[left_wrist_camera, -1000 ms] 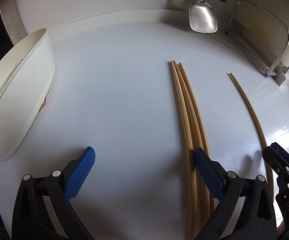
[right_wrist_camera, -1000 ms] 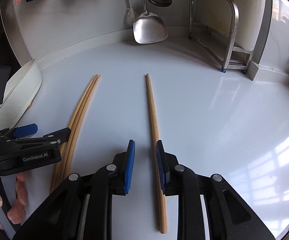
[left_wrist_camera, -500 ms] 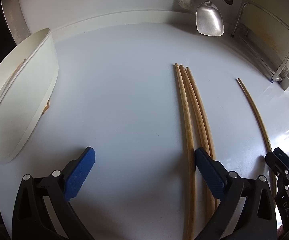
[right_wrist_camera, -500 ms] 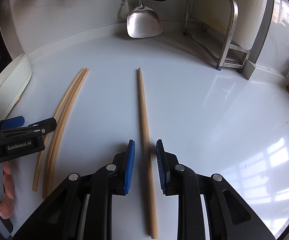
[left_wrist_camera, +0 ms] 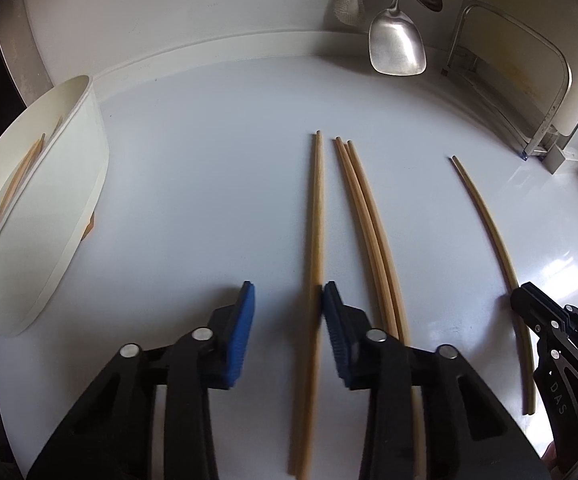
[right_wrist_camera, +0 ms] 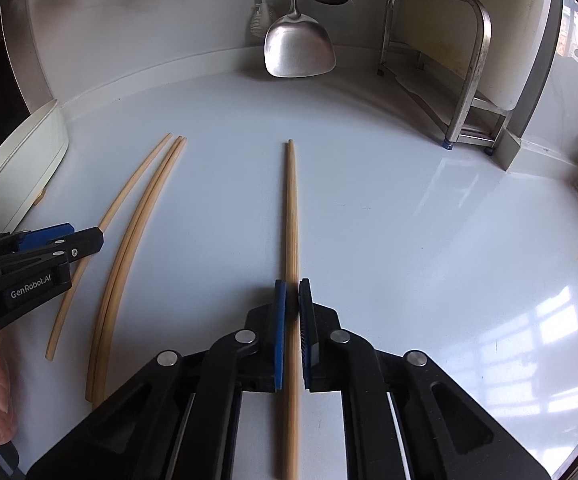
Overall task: Organize utensils
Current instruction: 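Close the right gripper on one chopstick while the left gripper grasps another, then carry both held chopsticks up and over the white basin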
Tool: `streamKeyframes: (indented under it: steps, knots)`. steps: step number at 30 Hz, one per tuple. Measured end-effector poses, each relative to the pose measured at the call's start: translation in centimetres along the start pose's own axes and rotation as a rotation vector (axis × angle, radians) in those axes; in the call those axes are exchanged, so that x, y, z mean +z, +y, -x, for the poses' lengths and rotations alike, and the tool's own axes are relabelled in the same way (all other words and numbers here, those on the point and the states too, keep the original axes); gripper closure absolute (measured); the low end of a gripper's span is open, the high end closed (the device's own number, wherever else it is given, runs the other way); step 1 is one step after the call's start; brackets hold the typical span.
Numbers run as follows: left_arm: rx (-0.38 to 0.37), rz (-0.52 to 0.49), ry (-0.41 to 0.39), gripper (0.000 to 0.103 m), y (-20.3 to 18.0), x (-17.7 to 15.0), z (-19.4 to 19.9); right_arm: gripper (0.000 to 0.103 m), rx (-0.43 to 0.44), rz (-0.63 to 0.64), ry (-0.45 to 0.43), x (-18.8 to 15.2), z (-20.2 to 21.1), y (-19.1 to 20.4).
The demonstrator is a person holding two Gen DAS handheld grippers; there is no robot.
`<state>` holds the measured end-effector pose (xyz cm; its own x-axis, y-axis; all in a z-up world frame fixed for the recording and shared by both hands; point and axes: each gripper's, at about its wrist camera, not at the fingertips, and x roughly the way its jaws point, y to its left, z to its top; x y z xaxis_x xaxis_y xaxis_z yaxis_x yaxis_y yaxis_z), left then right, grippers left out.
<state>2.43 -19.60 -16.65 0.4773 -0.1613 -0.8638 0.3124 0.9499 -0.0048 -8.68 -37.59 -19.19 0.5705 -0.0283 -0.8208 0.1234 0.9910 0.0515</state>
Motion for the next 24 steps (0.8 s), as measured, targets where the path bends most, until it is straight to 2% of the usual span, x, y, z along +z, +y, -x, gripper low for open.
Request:
streamKeyframes:
  steps: [1, 2, 9, 15, 24]
  knots:
    - [-0.005, -0.007, 0.001, 0.089, -0.3, -0.1, 0.1, 0.096, 0.004, 0.0, 0.0, 0.0, 0.0, 0.0]
    - [-0.008, -0.014, 0.005, 0.095, -0.5, -0.2, 0.2, 0.096, 0.009, 0.001, 0.0, 0.0, 0.0, 0.0]
    - [-0.077, 0.022, 0.063, 0.095, -0.3, -1.2, 1.2, 0.097, 0.076, -0.052, 0.028, -0.1, 0.3, -0.7]
    - [-0.087, 0.04, 0.043, 0.095, -0.1, -0.6, 4.1, 0.097, 0.098, -0.069, 0.016, 0.8, 2.5, -1.2]
    - [-0.012, 0.127, -0.018, 0.095, 3.2, 1.2, 11.3, 0.097, 0.196, -0.004, -0.074, 4.9, 8.5, 0.3]
